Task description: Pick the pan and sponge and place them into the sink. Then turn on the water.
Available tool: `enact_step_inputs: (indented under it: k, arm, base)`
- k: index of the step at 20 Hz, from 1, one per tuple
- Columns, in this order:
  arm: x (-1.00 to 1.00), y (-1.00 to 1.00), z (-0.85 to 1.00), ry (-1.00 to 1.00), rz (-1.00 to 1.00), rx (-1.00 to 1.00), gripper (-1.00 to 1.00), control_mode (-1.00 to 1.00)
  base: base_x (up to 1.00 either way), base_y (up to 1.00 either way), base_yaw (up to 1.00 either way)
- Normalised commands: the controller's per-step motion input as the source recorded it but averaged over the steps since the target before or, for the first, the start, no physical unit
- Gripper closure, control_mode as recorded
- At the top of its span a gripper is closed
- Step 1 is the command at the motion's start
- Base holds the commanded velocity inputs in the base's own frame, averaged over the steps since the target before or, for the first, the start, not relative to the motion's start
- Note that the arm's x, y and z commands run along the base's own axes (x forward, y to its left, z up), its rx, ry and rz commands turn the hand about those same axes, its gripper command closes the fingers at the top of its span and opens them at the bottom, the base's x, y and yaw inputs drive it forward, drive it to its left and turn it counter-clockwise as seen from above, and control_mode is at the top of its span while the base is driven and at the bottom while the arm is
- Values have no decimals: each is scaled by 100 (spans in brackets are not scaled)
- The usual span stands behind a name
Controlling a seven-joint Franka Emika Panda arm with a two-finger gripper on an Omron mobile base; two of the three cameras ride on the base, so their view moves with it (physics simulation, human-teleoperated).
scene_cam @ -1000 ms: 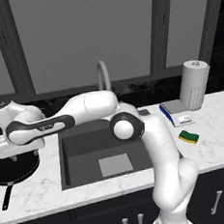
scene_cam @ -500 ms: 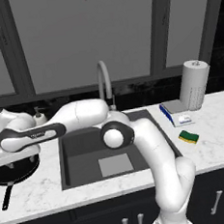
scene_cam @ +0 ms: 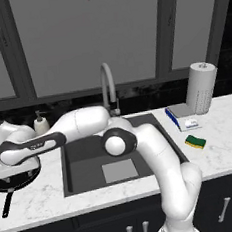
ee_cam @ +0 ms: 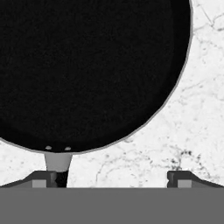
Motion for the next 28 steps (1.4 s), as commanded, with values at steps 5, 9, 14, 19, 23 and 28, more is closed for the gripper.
enact_step_inputs:
  k: [5,9,14,19,23,28]
  arm:
    - [-9,27,-33,3,0,0,-100,-100]
    - [-5,35,-21,0,0,0,-100,-100]
    - [0,41,-4,0,0,0,-100,-100]
    - [0,30,-11,0,0,0,-100,-100]
    - [0,14,-27,2,0,0,-100,-100]
    - [0,0,-37,4,0,0,100,-100]
  base:
    - [0,0,0]
    - [0,0,0]
    - [0,0,0]
    - [0,0,0]
    - [0,0,0]
    - [0,0,0]
